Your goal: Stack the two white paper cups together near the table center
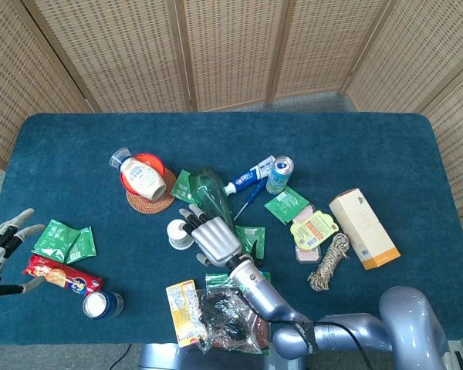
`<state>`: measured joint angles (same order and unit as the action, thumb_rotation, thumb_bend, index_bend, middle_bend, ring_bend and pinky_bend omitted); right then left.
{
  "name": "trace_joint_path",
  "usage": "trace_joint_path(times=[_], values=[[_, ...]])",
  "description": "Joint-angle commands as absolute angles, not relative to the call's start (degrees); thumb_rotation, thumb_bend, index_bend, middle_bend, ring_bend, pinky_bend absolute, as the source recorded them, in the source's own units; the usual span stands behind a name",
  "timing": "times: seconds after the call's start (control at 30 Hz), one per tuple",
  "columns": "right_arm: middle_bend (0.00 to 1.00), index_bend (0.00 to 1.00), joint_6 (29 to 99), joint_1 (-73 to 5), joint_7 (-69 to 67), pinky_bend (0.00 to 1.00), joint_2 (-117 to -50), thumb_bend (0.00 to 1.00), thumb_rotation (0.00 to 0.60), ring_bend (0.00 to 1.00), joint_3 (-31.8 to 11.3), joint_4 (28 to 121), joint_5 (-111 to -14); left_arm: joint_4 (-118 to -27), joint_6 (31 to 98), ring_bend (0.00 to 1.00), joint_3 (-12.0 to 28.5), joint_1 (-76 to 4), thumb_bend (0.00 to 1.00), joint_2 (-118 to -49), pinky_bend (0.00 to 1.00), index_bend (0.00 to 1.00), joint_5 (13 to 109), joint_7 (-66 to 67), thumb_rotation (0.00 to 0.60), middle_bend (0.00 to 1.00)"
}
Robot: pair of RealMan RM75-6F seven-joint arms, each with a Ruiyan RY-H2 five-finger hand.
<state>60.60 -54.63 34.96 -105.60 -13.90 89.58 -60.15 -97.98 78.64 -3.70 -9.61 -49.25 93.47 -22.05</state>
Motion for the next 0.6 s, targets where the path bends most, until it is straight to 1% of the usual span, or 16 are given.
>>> trace_joint_path(times=[0.03, 0.13, 0.23, 0.33, 0.4, 0.6], values=[[0.03, 0.19, 62.9, -53.3, 35.3, 0.56, -102.9, 0.27, 0.600, 0.01, -14.5, 93.1, -61.0, -98.1, 78.7, 0.00, -3.7, -9.6, 0.23, -49.2, 0.09, 0.17, 93.5, -22.0, 0.600, 0.00], [0.03, 0.15, 64.9, -51.3, 34.0, 0.55, -100.0, 0.27, 0.600, 0.01, -14.5, 96.3, -62.0, -98.1, 79.2, 0.00, -3.8, -9.3, 0.23, -49.2, 0.09, 0.17, 93.7, -21.7, 0.600, 0.00], [0.04, 0.13, 67.3, -48.6, 30.9, 0.52, -96.4, 0.26, 0.600, 0.01, -12.9, 97.6, -66.2, -98.2, 79.6, 0.00, -3.8, -9.1, 0.23, -49.4, 0.09, 0.17, 93.8, -21.1, 0.600, 0.00], [0.04, 0.13, 70.1, -45.7, 25.8, 0.47, -92.5, 0.24, 0.600, 0.01, -10.6, 97.2, -72.6, -98.2, 79.7, 0.00, -3.8, -9.0, 0.23, -49.7, 0.09, 0.17, 93.9, -20.2, 0.600, 0.00], [0.04, 0.13, 72.6, -43.6, 22.0, 0.45, -90.0, 0.22, 0.600, 0.01, -8.9, 96.6, -77.2, -98.3, 79.6, 0.00, -3.7, -9.0, 0.23, -50.0, 0.09, 0.17, 93.8, -19.7, 0.600, 0.00], [0.04, 0.13, 80.0, -37.4, 12.5, 0.45, -83.8, 0.18, 0.600, 0.01, -4.5, 93.8, -86.3, -98.5, 80.1, 0.00, -3.7, -8.7, 0.23, -50.7, 0.09, 0.17, 93.9, -17.9, 0.600, 0.00]])
